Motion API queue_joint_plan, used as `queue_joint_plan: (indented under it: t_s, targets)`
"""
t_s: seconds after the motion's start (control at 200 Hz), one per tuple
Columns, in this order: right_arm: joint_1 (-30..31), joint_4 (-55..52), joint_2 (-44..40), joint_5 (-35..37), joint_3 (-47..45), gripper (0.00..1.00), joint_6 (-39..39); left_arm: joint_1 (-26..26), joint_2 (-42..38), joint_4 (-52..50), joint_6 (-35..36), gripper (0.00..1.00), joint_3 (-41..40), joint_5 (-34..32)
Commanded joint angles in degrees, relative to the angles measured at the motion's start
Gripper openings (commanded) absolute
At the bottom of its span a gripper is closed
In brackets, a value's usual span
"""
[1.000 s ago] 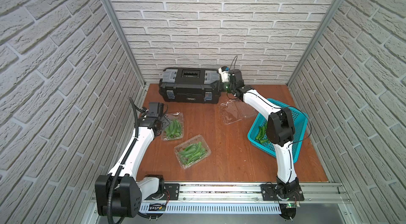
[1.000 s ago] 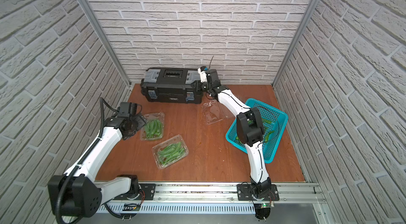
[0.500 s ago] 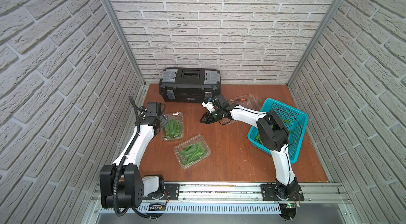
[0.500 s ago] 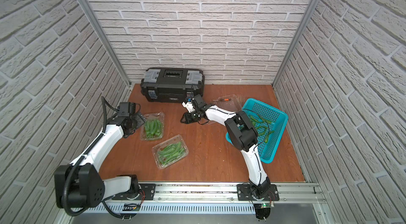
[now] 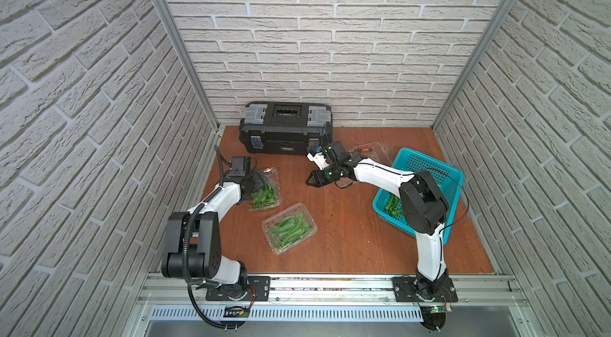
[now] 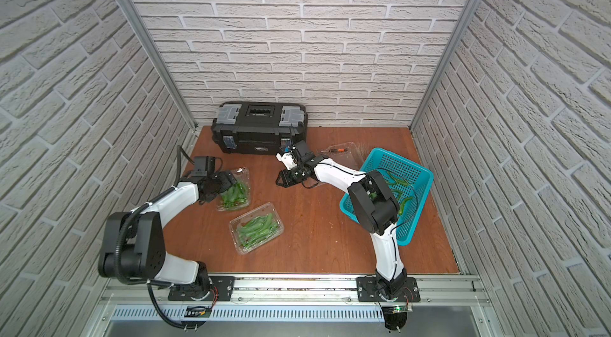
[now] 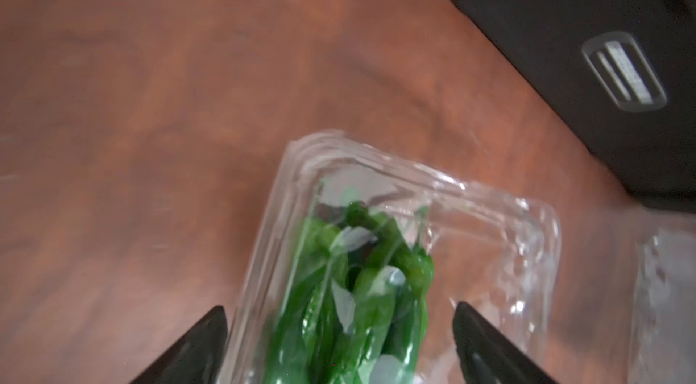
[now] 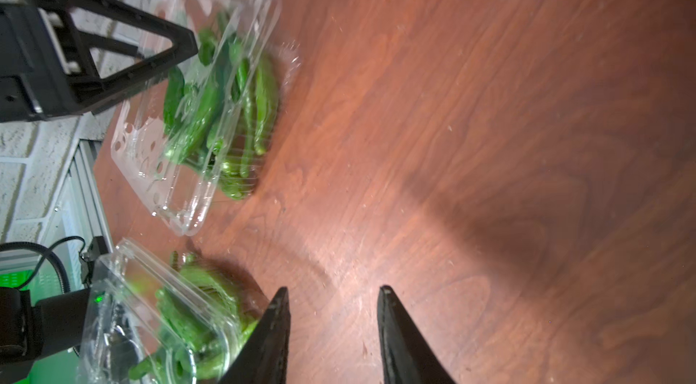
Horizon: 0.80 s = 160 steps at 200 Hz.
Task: Take small green peppers out of containers
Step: Move the packing box to the center of the board, then open the packing box at the center of the board.
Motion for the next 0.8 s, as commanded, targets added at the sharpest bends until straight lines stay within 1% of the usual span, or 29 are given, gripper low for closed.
queue_joint_plan:
  t_s: [0.0,0.115,0.22,0.37,0.41,0.44,0.47,0.62,0.795]
  targets:
    - [0.58,0.29,-1.99,0.66,-0.30,0.40,-1.12,-3.94,4.03,3.95,0.70,0.93,3.83,3.31]
    - [0.58,1.45,-1.81,0.31,-0.57,0.40,-0.59,-8.08,7.85,6.47,-1.30,0.92,6.72,3.74]
    - [0.50,2.36,-1.79,0.94,-0.54,0.39,0.39,-10.10,10.79,7.99,-2.76,0.92,9.45,4.33]
    - [-0.33,2.72,-0.87,1.97,0.09,0.39,3.08,-10.79,12.63,9.15,-3.77,0.93,11.67,5.22]
    - [-0.60,3.11,-0.67,2.30,-0.05,0.39,4.01,-10.79,12.81,9.09,-3.86,0.94,12.02,5.19]
    - [-0.80,3.42,-0.42,2.68,-0.18,0.39,4.69,-10.79,12.91,9.03,-3.91,0.98,12.21,5.23]
    - [-0.99,3.72,-0.19,2.61,-0.19,0.39,5.15,-10.79,12.95,8.89,-3.86,0.98,12.35,5.14]
    - [-1.44,4.88,0.92,-0.13,0.20,0.38,5.21,-10.97,13.34,8.46,-3.60,0.98,13.08,5.62]
    - [-2.05,7.31,1.40,-4.37,0.08,0.38,5.93,-11.93,13.51,7.60,-2.81,0.98,13.94,4.30]
